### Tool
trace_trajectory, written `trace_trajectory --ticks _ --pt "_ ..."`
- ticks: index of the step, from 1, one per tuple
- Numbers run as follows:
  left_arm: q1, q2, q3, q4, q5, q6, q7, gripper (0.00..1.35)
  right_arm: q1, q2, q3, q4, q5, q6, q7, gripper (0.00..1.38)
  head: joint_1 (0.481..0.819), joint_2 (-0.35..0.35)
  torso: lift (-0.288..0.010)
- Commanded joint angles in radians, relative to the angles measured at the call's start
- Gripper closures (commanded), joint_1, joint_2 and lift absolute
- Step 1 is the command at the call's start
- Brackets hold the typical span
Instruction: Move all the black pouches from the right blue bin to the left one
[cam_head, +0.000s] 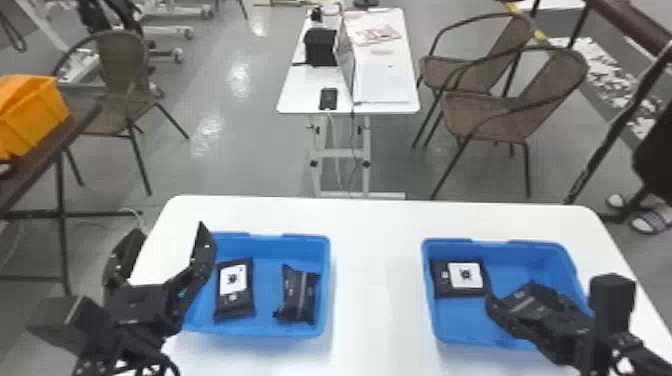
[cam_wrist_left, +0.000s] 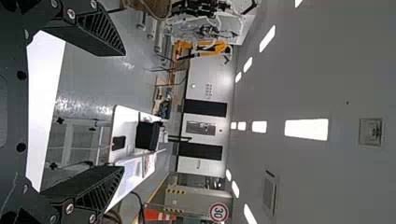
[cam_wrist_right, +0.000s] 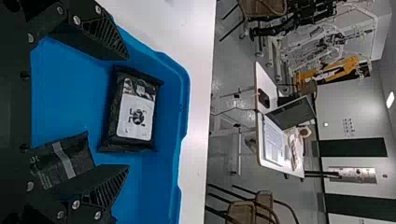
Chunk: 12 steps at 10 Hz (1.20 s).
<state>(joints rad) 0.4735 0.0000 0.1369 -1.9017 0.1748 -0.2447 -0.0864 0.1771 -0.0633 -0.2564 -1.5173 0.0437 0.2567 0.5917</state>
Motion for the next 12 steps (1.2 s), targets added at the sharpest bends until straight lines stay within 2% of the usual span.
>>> trace_trajectory --ticks 1,3,5,8,12 --pt "-0.003 -0.003 -0.017 0.0 0.006 0.002 0.01 0.17 -0.074 -0.026 -0.004 0.095 0.019 -0.019 -0.001 0.21 0.695 0.027 0.01" --pt "0.0 -0.003 -0.025 0.0 0.015 -0.005 0.024 0.17 -0.166 -0.038 -0.003 0.24 0.048 -0.073 0.0 0.21 0.695 -0.003 0.01" --pt "0.0 -0.003 -0.025 0.001 0.012 -0.005 0.025 0.17 -0.275 -0.046 0.023 0.437 0.064 -0.16 0.0 0.21 0.695 -0.011 0.01" --pt "-0.004 -0.003 -0.026 0.0 0.012 -0.008 0.025 0.17 -0.415 -0.089 0.143 0.663 0.094 -0.206 0.02 0.21 0.695 0.014 0.01" --pt "-0.015 -0.003 -0.031 0.001 0.006 -0.015 0.025 0.17 -0.565 -0.084 0.171 0.822 0.306 -0.192 0.103 0.2 0.695 0.052 0.01"
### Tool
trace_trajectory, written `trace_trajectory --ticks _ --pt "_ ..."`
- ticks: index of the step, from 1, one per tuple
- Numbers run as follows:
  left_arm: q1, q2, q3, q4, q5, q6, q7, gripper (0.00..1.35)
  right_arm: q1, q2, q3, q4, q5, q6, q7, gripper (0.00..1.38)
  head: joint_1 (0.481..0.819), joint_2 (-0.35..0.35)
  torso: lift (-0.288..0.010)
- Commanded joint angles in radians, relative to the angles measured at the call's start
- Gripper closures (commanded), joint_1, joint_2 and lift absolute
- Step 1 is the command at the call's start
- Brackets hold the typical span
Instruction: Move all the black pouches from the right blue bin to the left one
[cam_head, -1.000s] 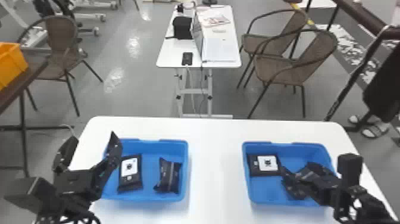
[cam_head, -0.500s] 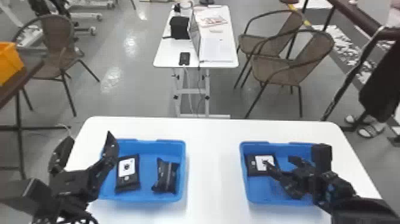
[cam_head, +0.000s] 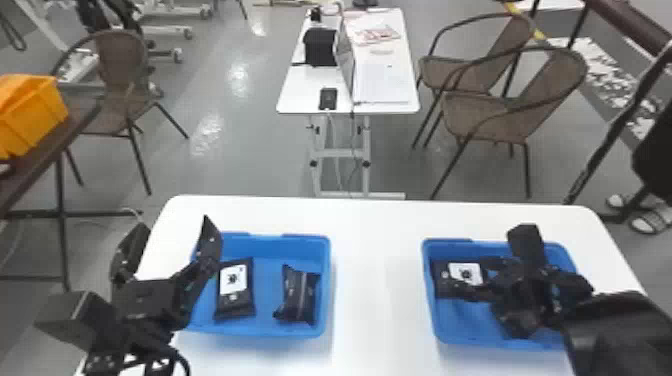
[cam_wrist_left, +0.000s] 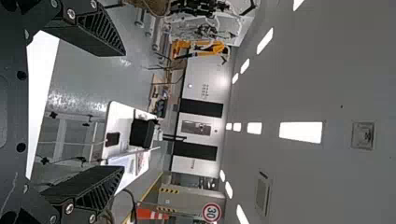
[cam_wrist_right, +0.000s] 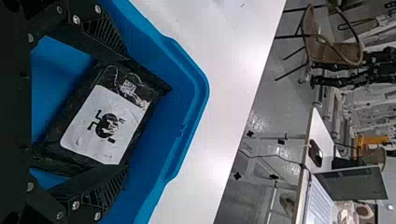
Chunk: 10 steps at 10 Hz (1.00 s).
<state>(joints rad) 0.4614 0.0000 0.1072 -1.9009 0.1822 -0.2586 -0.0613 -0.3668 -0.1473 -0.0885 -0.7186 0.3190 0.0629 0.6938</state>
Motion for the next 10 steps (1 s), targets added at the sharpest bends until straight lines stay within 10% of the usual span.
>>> trace_trajectory --ticks 1,9,10 --pt "-0.003 -0.003 -0.003 0.0 -0.004 0.001 0.0 0.17 -0.043 0.0 0.007 0.045 0.066 0.003 0.01 0.2 0.695 0.052 0.01" --pt "-0.026 -0.003 -0.014 0.009 -0.027 -0.028 0.003 0.17 -0.072 0.009 0.018 0.143 0.137 0.025 -0.005 0.24 0.695 0.041 0.01" --pt "-0.024 -0.003 -0.009 0.013 -0.029 -0.039 0.006 0.17 -0.075 0.009 0.019 0.131 0.147 0.055 -0.003 0.63 0.695 0.045 0.01"
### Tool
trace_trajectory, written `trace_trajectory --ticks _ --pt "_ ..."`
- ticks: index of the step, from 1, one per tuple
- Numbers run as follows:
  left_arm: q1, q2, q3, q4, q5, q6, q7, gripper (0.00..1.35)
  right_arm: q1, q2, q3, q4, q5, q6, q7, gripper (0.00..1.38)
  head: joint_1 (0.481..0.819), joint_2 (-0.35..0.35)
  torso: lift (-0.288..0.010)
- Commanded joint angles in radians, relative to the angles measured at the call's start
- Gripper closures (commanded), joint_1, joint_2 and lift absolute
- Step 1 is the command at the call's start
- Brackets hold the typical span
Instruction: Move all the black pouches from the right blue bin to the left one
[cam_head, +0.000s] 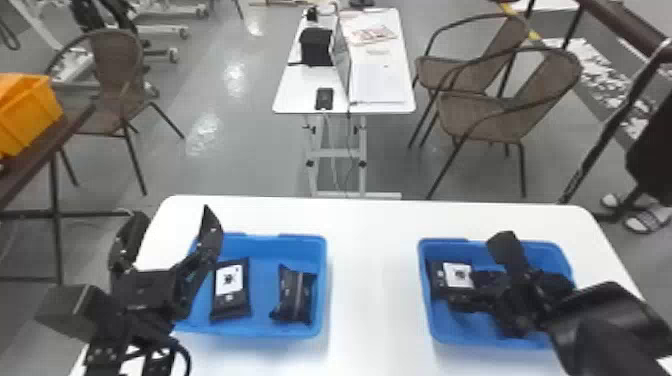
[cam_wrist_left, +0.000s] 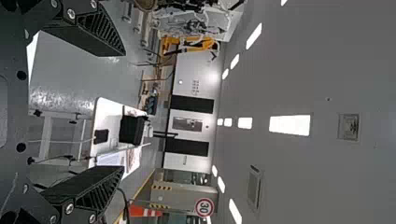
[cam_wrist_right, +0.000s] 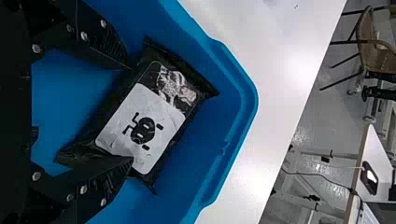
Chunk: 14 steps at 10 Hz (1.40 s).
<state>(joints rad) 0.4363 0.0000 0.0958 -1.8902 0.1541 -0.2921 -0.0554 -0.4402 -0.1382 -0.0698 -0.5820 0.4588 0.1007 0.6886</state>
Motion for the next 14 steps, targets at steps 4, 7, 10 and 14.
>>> trace_trajectory --ticks 4,7,10,14 --pt "0.024 -0.003 0.007 0.016 -0.001 -0.056 0.032 0.17 0.106 -0.001 0.028 -0.213 -0.143 0.152 -0.006 1.13 0.695 0.061 0.01" --pt "0.038 -0.003 0.007 0.016 -0.002 -0.068 0.052 0.17 0.364 0.023 -0.051 -0.611 -0.187 0.215 -0.055 1.13 0.695 0.06 0.01" --pt "0.038 -0.003 -0.001 0.014 -0.001 -0.082 0.06 0.17 0.518 0.037 -0.079 -0.923 -0.206 0.267 -0.067 1.13 0.695 0.047 0.01" --pt "0.016 -0.003 -0.044 0.003 0.107 0.013 0.06 0.17 0.538 0.046 0.028 -1.202 -0.296 0.352 -0.035 1.12 0.695 0.067 0.01"
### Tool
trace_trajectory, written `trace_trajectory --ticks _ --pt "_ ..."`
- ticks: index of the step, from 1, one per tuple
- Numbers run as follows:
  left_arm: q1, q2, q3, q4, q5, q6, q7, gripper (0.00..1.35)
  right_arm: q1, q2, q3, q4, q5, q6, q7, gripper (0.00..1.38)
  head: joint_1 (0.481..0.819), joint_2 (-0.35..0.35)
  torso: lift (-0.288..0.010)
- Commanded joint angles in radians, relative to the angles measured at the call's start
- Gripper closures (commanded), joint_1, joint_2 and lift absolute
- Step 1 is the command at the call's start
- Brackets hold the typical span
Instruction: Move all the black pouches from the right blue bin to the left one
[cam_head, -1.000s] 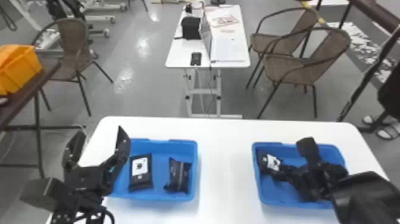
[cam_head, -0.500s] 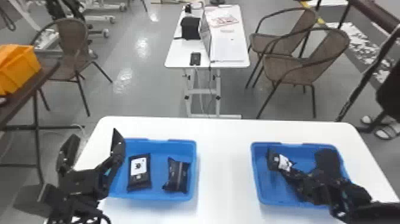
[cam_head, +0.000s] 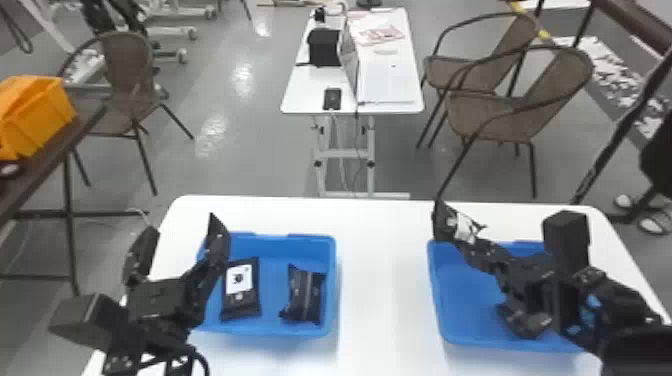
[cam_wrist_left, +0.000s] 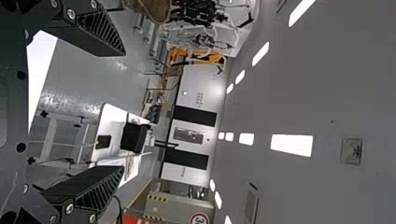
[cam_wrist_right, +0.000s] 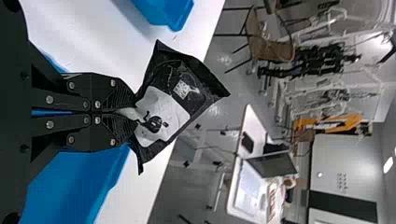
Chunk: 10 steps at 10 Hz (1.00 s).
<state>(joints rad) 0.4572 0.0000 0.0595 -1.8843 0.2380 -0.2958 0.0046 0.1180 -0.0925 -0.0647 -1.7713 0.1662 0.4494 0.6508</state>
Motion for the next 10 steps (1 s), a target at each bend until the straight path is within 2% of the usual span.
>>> trace_trajectory --ticks 1,3,4,5,7,8,10 --pt "-0.023 -0.003 -0.026 -0.013 0.073 0.083 -0.005 0.17 -0.073 -0.003 0.075 0.004 -0.024 -0.011 0.012 1.12 0.695 0.098 0.01" --pt "-0.074 0.061 -0.055 -0.027 0.201 0.211 -0.055 0.16 -0.192 -0.016 0.184 0.118 -0.09 -0.077 0.012 1.12 0.695 0.141 0.01" --pt "-0.101 0.078 -0.061 -0.038 0.261 0.271 -0.097 0.17 -0.247 -0.01 0.224 0.19 -0.128 -0.104 0.012 1.12 0.695 0.155 0.01" --pt "-0.138 0.077 -0.047 -0.038 0.313 0.354 -0.175 0.17 -0.296 -0.001 0.266 0.24 -0.154 -0.127 0.013 1.13 0.695 0.16 0.01" --pt "-0.193 0.049 -0.012 -0.038 0.333 0.515 -0.307 0.17 -0.383 0.008 0.365 0.339 -0.229 -0.152 0.038 1.12 0.695 0.169 0.01" --pt "-0.212 0.038 -0.006 -0.038 0.337 0.554 -0.337 0.17 -0.423 0.013 0.417 0.392 -0.257 -0.169 0.05 1.12 0.695 0.182 0.01" --pt "-0.233 0.035 -0.012 -0.038 0.365 0.59 -0.348 0.17 -0.485 0.02 0.503 0.49 -0.317 -0.196 0.061 1.12 0.695 0.214 0.01"
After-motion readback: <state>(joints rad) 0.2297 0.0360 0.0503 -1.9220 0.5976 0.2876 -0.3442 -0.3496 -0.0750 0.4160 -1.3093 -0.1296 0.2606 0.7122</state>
